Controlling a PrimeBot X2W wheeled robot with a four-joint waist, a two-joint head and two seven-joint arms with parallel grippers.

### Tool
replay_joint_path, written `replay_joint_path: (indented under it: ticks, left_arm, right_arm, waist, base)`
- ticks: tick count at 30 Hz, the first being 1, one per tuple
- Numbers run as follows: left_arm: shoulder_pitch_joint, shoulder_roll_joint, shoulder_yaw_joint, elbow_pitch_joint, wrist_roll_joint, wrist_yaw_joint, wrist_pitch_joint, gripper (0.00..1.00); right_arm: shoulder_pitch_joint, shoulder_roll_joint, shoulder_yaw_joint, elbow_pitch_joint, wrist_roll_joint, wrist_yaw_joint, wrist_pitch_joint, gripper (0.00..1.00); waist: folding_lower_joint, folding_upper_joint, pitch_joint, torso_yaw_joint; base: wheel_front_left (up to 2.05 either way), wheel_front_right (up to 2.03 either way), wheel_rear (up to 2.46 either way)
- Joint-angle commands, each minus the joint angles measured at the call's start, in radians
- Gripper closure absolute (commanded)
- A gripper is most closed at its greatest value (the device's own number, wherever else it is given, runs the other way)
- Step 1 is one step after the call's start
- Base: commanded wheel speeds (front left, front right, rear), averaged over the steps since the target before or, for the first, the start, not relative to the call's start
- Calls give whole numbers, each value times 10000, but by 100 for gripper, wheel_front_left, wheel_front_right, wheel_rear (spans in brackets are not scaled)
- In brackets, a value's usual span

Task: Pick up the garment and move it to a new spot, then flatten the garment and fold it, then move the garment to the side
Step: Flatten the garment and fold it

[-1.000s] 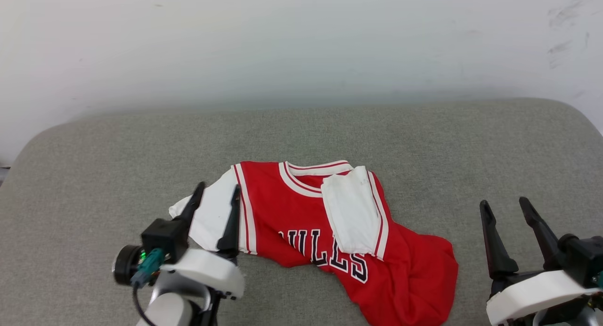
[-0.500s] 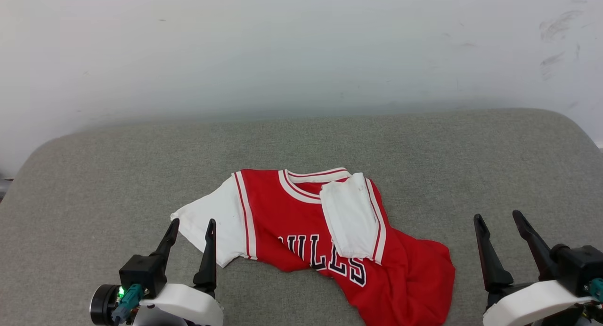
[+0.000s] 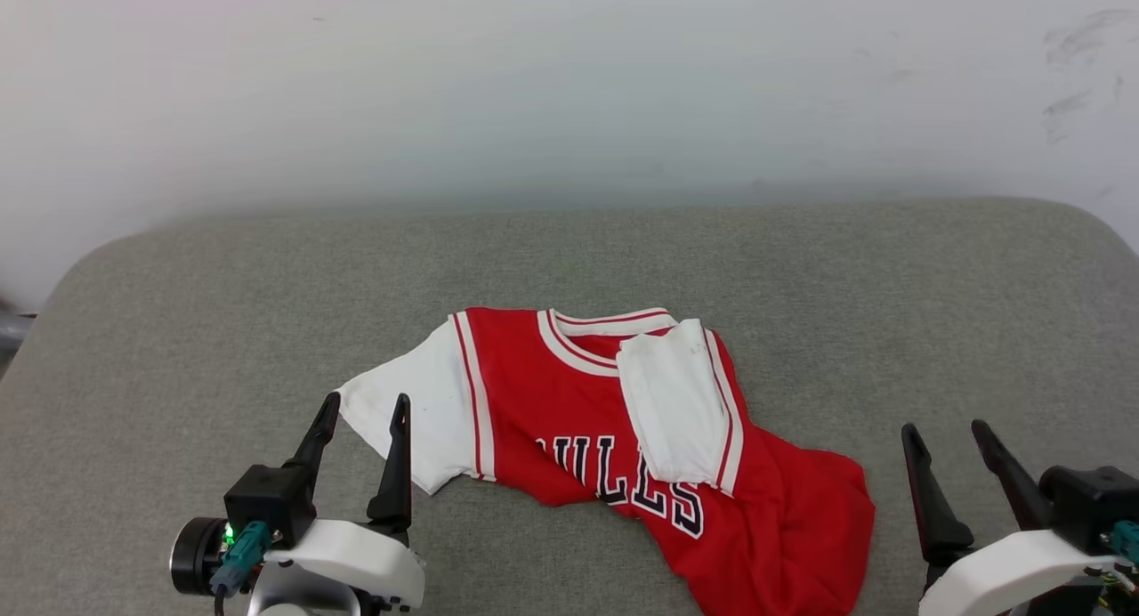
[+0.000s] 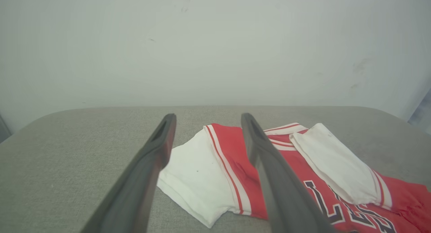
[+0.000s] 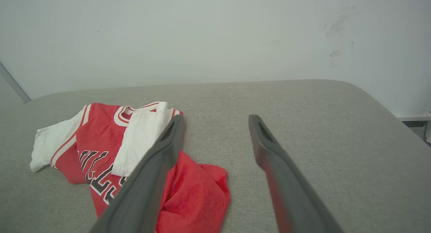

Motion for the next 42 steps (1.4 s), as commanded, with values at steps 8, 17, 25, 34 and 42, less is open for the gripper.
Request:
replay_joint_path:
  ticks: [8,17,25,34,42]
  left_arm:
    - [-445,-297,-32,-309,112,14,-23,0]
    - [-752,-728,-77,-556,403,-121,-24,0]
    - [-1018,-1054,83,-489,636,-368,-25,0]
    - [-1175,-1410,306,-329,890,-698,-25,0]
    - [-971,-1578,645,-197,1048,-900,-25,0]
  right_arm:
    - [-836,-468,343,1230,771,-3,1297,0]
    - [-2445,-1918,2431,2199,1948,-3,3687,0]
    - [-3877,-2807,4518,2904,2643,-3,4665,0]
    - [-4741,-3265,5693,4136,3122,-3,4958,56]
    - [-5131,-3366,5539,4220,3318,-4,4281,100]
  waist:
    - [1,0,618,812]
    - [1,0,1266,1545]
    - [1,0,1728,1804]
    - [1,0,1976,1962]
    - [1,0,1790,1808]
  base:
    - [0,0,0]
    - [0,0,0]
    - [0,0,0]
    - [0,0,0]
    - [0,0,0]
